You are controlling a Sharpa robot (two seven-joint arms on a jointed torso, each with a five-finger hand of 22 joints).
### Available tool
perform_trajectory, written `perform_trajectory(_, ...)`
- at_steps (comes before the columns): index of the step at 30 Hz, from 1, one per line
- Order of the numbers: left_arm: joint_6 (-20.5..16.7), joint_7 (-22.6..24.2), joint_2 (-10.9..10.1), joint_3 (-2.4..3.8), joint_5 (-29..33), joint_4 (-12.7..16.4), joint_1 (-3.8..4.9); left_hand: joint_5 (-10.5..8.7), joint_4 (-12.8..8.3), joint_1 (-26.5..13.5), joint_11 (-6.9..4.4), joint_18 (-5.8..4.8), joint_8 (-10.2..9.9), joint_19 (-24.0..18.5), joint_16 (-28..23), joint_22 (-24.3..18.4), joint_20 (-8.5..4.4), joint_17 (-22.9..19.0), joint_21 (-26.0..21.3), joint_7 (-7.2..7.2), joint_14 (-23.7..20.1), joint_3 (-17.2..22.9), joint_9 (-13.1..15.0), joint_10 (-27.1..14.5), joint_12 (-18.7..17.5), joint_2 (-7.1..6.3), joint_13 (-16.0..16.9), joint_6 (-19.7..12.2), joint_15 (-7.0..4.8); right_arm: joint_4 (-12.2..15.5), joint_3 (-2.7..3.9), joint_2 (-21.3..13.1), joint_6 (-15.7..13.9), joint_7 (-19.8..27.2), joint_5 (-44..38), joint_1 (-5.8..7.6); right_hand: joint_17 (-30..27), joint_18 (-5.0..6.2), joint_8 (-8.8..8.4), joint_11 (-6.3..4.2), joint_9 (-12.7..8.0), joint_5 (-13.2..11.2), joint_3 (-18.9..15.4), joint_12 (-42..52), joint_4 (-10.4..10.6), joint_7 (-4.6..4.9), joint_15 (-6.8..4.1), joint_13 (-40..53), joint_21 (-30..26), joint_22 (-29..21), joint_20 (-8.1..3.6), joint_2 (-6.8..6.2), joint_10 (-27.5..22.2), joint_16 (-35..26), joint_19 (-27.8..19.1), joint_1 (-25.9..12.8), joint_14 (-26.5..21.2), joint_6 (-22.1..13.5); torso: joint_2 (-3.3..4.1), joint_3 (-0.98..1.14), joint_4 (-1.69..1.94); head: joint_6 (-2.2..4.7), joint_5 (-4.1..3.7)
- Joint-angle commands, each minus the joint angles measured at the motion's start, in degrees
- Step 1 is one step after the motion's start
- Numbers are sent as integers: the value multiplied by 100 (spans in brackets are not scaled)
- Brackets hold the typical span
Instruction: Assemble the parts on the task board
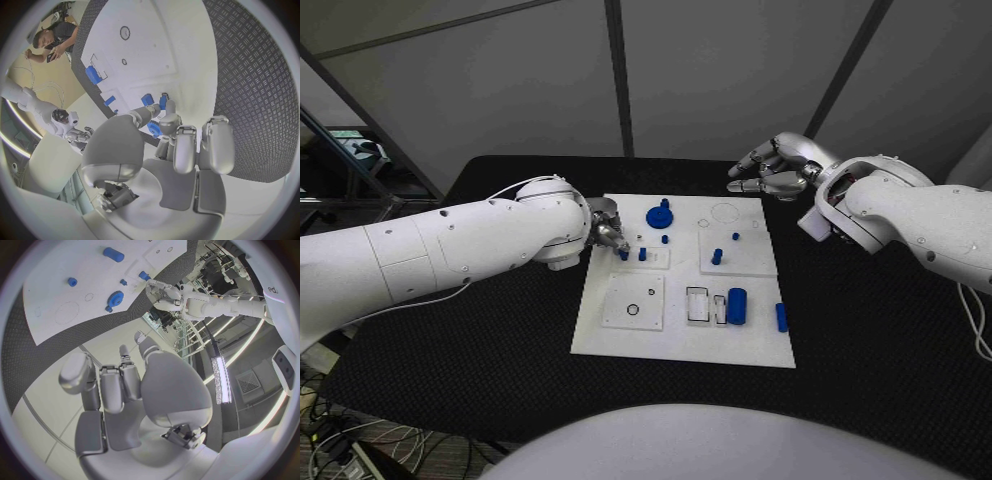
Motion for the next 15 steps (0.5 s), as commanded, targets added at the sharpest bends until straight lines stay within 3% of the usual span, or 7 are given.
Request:
perform_trajectory(1,175,-93,-6,-13,-47,29,-15,19,-644,43,-44,-61,31,98,-3,49,-43,1035,36,-22,434,667,-8,92,20,-12,10,6,-38,3,4,1,34,42,-18,10,529,36,36,-29,-8,32,-37,-17,6,6,-35,219,-26,-5,-2,4,41,-33,-29,-38,352,-28,0,1,1,1,-1)
perform_trajectory(15,205,-102,-18,-14,-47,66,-19,83,-641,34,-49,-60,49,97,-5,45,-47,1034,32,-27,433,676,10,100,19,-36,11,11,-42,4,4,-2,35,37,-18,10,529,36,36,-29,-8,32,-37,-17,6,6,-35,219,-26,-5,-2,4,41,-33,-29,-38,352,-28,1,0,1,1,3)
